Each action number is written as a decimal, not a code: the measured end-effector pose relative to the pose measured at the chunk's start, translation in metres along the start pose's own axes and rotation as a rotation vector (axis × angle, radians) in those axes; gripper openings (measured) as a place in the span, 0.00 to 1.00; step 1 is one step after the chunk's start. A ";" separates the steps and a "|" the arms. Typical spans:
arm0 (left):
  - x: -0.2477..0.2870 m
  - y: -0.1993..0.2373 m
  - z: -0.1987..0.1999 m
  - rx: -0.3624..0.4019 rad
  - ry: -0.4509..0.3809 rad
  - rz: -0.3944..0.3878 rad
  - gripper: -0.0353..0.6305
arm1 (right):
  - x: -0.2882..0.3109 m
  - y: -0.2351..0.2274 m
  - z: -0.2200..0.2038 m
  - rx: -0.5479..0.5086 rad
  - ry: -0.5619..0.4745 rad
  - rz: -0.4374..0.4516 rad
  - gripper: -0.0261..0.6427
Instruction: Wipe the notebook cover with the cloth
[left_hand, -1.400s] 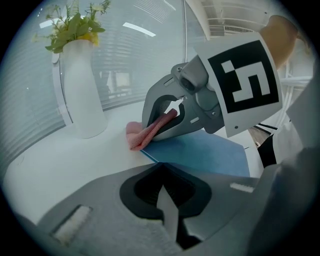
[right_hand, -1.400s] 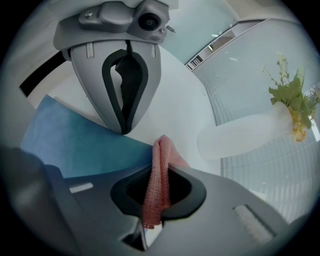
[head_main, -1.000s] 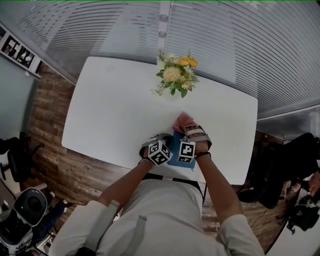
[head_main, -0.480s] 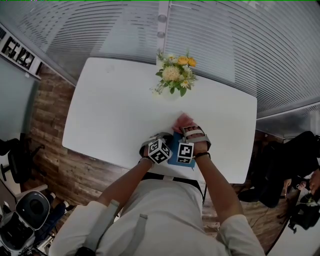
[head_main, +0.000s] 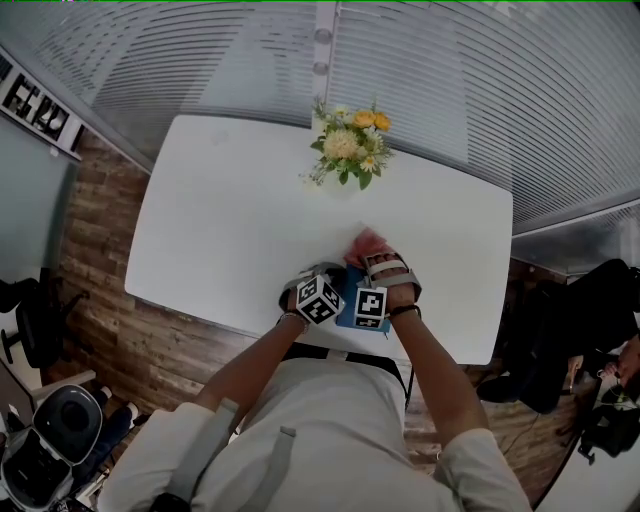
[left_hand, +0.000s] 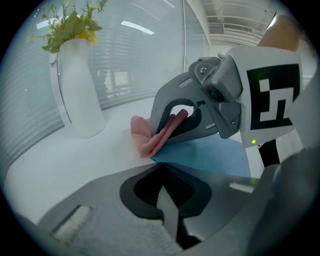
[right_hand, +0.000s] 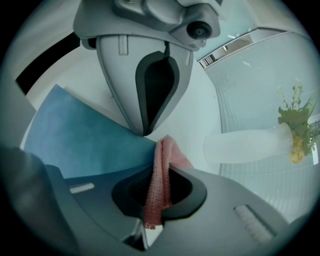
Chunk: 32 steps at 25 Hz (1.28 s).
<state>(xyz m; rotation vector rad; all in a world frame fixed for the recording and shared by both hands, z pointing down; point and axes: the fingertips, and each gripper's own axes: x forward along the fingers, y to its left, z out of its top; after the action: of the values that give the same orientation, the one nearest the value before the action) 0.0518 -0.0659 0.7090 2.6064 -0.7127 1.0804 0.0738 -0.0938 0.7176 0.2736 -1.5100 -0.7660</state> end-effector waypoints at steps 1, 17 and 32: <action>0.000 0.000 0.000 0.000 0.000 0.000 0.06 | -0.003 -0.002 0.001 0.009 -0.004 0.006 0.05; -0.003 0.001 0.002 -0.014 -0.060 -0.025 0.06 | -0.005 0.010 0.003 -0.038 0.000 -0.002 0.05; -0.005 -0.001 0.002 -0.010 -0.062 -0.035 0.06 | -0.011 0.015 0.006 -0.058 -0.001 -0.009 0.05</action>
<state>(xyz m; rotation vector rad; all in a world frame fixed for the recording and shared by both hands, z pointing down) 0.0509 -0.0644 0.7041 2.6444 -0.6814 0.9872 0.0741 -0.0743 0.7185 0.2370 -1.4858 -0.8156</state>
